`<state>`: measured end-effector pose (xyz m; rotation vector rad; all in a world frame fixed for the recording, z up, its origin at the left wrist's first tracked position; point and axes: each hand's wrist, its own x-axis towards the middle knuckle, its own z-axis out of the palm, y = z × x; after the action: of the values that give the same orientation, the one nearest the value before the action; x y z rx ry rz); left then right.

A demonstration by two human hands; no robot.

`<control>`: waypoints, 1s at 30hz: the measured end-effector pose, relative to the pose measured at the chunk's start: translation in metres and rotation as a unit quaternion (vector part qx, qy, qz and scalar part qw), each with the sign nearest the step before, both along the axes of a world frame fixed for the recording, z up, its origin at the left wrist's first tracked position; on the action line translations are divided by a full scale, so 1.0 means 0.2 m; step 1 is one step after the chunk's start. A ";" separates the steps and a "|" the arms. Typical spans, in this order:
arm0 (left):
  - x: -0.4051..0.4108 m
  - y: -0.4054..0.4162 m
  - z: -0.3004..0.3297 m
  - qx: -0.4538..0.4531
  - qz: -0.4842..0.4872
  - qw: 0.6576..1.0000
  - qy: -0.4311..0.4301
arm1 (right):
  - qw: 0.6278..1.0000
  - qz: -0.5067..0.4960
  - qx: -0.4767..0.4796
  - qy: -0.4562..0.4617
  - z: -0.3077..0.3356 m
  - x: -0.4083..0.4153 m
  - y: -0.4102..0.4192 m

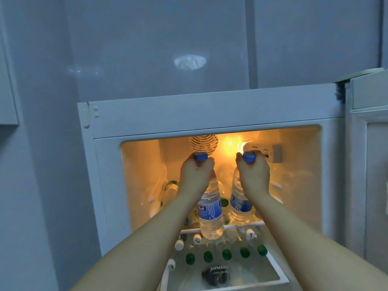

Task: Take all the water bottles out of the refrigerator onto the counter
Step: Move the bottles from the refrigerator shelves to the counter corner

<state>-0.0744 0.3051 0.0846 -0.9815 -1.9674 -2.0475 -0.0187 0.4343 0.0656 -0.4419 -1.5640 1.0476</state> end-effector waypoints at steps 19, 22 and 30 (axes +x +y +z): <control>0.54 -1.00 -0.13 -0.032 0.132 0.991 0.013 | 0.995 0.088 0.001 -0.040 -0.07 0.57 -0.94; 0.63 -1.18 -0.18 -0.031 0.160 0.987 -0.012 | 0.991 0.123 -0.009 -0.046 -0.09 0.63 -1.10; 0.80 -1.49 -0.11 -0.032 0.264 0.964 0.001 | 0.976 0.211 -0.003 -0.048 -0.05 0.71 -1.33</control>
<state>0.0858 0.0080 0.0616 -0.3965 -2.0241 -1.6900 0.1229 0.1686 0.0563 -0.1653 -1.7880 1.3685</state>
